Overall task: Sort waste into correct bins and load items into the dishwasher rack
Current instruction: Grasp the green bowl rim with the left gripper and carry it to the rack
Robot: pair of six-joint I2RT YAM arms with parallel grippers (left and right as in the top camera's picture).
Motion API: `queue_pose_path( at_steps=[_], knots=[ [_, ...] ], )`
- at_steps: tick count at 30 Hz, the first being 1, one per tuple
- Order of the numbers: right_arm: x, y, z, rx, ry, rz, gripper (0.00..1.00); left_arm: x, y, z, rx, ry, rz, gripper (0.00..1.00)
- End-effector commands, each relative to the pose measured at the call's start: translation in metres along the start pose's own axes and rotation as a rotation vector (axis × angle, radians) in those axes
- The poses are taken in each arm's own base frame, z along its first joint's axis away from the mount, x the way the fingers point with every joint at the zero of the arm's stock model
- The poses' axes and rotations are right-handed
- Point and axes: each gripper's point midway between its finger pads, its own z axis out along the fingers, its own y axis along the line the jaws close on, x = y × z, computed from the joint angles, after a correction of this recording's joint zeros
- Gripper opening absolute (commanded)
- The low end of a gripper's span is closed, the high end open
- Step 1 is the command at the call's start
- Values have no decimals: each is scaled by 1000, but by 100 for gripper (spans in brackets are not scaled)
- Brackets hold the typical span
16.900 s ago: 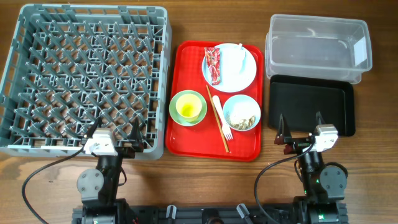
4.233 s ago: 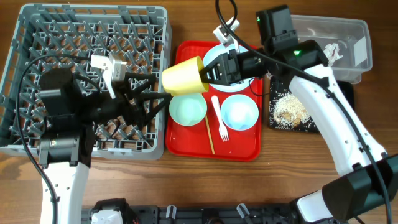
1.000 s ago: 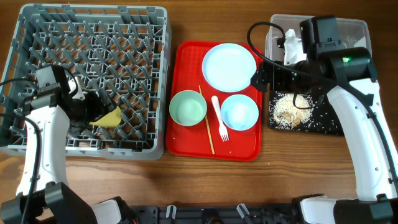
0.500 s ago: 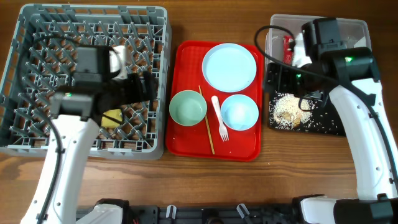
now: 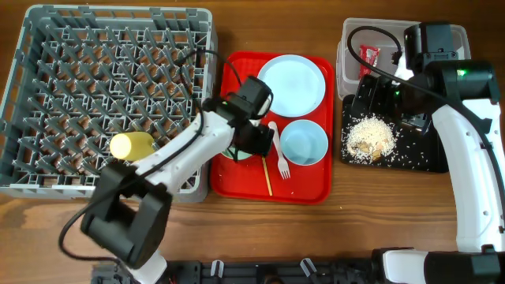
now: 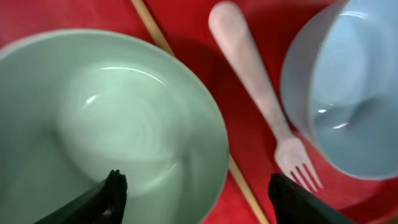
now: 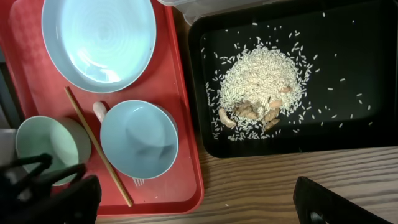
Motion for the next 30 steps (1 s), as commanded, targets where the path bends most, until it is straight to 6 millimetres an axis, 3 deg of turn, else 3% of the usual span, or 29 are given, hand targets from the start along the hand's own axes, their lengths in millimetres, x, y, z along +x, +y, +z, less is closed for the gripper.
queue_pose_path(
  at_steps=[1, 7, 10, 14, 19, 26, 28, 30],
  knots=[
    [-5, -1, -13, 5, -47, 16, 100, 9, -3, 31, -42, 61, 27, 49],
    [-3, -2, -12, 8, -38, 9, 100, 2, -9, 34, -30, 34, 36, 6],
    [-2, -3, -12, 10, -33, -7, 100, 0, -11, 35, -31, 24, 44, 6],
    [-1, -3, -12, 12, -29, -7, 100, 0, -13, 36, -71, 7, 71, 18],
    [1, -4, -12, 14, -22, -7, 100, 5, -20, 38, -82, 10, 99, 20],
    [1, -4, -12, 15, -19, -6, 100, 13, -12, 43, -112, 27, 99, 23],
    [2, -4, -12, 15, -18, -7, 100, 17, -10, 46, -116, 37, 99, 22],
    [2, -4, -12, 16, -18, -6, 100, 18, -10, 46, -116, 38, 99, 12]
  ],
)
